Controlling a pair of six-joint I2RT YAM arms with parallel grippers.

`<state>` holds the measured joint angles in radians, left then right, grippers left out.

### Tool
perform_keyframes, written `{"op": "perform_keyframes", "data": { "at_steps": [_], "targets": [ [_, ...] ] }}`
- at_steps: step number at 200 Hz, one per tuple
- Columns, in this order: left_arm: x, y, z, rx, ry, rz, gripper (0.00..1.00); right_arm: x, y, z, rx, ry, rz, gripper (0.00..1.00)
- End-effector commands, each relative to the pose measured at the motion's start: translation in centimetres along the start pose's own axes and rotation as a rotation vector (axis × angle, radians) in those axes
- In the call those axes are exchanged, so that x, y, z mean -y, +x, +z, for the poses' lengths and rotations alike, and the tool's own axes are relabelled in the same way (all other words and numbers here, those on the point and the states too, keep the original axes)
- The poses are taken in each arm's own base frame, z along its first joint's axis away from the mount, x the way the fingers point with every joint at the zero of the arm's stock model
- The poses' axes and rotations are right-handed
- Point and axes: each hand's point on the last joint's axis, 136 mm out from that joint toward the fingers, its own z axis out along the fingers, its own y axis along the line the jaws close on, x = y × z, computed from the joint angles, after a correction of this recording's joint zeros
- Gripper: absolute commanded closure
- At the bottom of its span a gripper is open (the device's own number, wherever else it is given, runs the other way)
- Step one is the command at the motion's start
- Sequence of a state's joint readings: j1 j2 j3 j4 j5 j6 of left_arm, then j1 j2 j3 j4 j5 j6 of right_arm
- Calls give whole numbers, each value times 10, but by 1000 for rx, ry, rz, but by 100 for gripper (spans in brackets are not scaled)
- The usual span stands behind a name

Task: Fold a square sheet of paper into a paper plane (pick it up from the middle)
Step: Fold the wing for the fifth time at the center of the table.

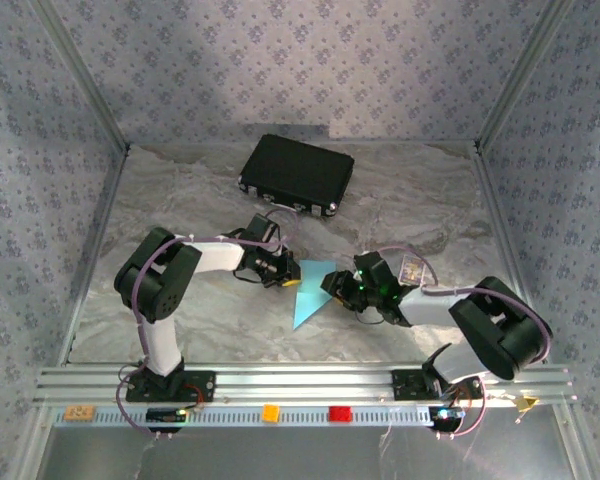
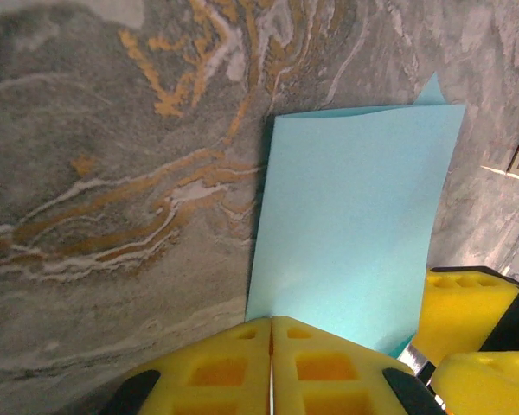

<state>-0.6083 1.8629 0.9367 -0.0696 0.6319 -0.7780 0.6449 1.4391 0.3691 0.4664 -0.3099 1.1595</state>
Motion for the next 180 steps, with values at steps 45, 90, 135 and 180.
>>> {"op": "perform_keyframes", "data": {
  "at_steps": [45,90,135,180],
  "targets": [
    [-15,6,7,-26,-30,-20,92,-15,-12,1,-23,-81,-60,66],
    [-13,5,6,-25,-26,-14,92,-13,-13,11,-80,-97,-56,67],
    [-11,5,5,-22,-26,-10,92,-9,-15,8,-72,-94,-32,65],
    [-11,3,1,-6,-35,-5,93,-1,-8,-9,-58,-56,-31,65]
  ]
}}
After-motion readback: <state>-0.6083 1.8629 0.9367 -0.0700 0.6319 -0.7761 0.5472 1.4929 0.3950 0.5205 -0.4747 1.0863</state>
